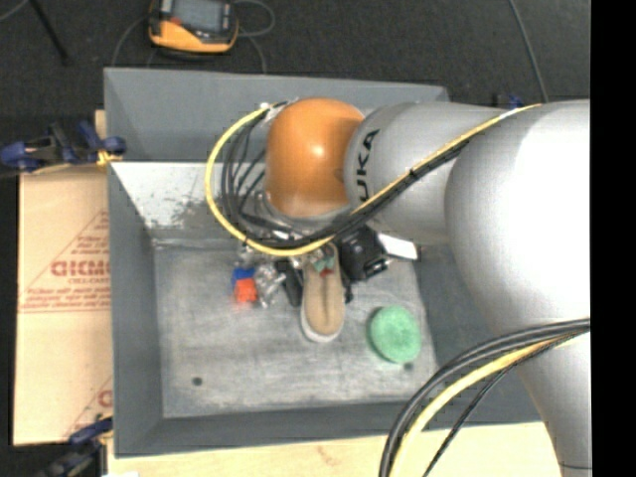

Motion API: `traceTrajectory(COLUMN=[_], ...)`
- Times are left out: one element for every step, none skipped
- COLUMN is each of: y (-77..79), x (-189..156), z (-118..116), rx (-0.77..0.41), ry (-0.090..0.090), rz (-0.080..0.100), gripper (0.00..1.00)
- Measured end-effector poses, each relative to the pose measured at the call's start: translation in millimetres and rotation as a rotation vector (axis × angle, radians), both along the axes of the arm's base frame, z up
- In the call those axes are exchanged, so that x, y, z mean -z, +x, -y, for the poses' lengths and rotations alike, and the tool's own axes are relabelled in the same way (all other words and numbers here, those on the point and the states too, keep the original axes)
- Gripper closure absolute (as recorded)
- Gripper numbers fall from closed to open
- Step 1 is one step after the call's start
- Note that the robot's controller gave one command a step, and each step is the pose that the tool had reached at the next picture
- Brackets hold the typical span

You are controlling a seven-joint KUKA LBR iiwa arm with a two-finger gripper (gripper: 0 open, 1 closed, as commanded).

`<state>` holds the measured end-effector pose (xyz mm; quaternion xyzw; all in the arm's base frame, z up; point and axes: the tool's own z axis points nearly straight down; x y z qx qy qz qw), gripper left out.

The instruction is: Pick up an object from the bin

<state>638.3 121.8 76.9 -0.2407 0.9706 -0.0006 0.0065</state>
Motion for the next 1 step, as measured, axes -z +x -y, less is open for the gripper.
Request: traceTrajectory(y=[-10.3], x=[-164.8], z=[6.6], rx=[-0.023], ry=[0.000], rz=[-0.001], gripper=[1.00])
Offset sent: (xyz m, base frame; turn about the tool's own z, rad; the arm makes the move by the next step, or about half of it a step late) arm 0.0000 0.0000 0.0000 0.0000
